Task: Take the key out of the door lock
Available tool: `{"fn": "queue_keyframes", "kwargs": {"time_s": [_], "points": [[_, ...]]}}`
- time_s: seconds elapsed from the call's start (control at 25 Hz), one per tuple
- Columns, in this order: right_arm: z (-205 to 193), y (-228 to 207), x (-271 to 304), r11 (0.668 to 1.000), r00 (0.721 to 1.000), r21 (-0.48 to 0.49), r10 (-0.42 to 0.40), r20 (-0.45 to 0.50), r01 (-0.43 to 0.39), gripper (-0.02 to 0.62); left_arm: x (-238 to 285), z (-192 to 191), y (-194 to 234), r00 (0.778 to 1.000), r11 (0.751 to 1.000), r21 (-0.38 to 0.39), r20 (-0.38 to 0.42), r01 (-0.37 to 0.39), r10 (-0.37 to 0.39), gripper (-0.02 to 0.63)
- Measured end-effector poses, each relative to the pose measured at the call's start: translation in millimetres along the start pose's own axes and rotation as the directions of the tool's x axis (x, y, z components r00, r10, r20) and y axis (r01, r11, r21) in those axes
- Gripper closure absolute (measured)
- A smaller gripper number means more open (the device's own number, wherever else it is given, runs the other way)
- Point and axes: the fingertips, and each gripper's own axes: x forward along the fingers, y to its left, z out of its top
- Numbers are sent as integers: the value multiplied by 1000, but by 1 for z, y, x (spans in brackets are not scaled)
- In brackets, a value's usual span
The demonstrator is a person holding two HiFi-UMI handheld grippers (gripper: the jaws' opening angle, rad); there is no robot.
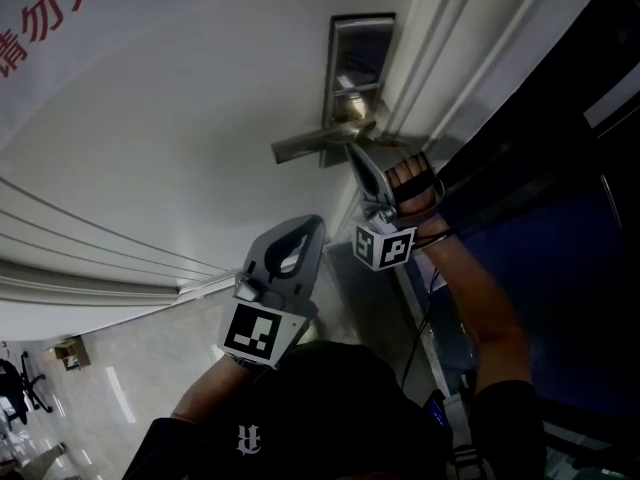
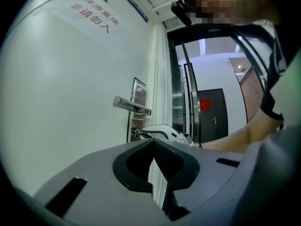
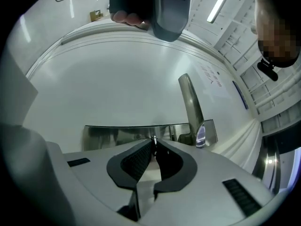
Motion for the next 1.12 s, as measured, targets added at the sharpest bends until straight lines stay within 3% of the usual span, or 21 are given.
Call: {"fn": "queue_keyframes", "kwargs": {"time_s": [0.44,1.12], "points": [[0,3,-1,997,999,-69,38,-31,-40,566,5,-5,-3,1000,1000,-9,-10,0,0,600],[5,1,-21,995,997,-79,64,-45,-67,569,7,-5,-13,1000,1000,-17,-3,23,-23,600]]}}
